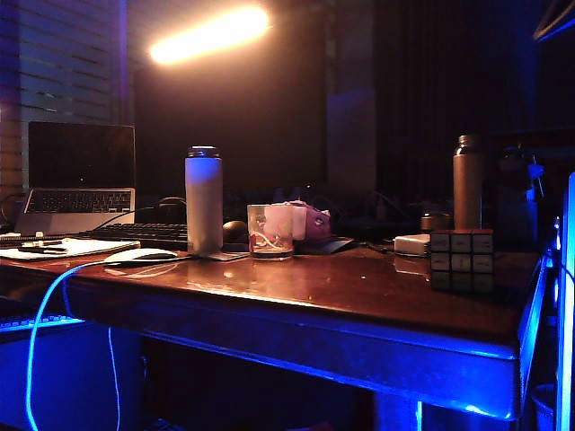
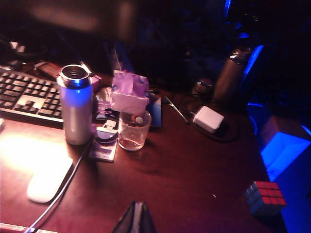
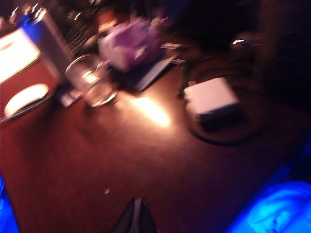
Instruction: Stack the Rubik's Cube on top of the glass cup.
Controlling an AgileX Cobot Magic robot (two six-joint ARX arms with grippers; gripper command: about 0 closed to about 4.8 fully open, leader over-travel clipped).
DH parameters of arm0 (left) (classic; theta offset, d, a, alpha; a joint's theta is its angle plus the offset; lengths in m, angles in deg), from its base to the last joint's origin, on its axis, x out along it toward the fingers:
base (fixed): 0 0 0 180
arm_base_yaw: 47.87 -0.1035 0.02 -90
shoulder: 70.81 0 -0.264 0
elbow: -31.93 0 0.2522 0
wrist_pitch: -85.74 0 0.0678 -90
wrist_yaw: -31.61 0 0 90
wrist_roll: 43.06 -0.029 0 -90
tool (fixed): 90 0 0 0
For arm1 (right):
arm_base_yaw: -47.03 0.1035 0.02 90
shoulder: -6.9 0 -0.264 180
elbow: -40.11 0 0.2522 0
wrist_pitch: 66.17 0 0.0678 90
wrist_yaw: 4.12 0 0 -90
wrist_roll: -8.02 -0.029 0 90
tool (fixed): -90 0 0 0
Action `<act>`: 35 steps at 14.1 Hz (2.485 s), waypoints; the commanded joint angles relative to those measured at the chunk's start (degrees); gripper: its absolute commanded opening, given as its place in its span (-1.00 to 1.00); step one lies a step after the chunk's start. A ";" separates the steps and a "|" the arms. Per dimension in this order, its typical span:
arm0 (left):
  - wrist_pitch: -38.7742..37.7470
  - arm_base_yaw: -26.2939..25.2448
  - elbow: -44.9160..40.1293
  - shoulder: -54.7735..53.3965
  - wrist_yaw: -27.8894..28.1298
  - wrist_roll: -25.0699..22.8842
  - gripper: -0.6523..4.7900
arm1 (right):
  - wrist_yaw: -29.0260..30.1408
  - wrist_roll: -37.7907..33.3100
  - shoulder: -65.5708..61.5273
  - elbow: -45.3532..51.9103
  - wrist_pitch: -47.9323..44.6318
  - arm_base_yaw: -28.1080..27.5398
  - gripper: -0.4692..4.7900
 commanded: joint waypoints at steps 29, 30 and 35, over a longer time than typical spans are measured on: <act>9.73 6.95 0.28 -4.72 0.46 6.86 -0.77 | -6.05 35.67 -33.88 -2.12 1.70 12.66 1.00; 9.68 6.95 0.28 -4.72 0.46 6.86 -0.77 | -6.93 35.58 -33.88 -2.16 1.38 13.60 0.33; 9.40 6.95 0.26 -4.72 0.46 6.82 -0.77 | -6.54 27.26 -33.86 -2.12 3.80 14.53 0.34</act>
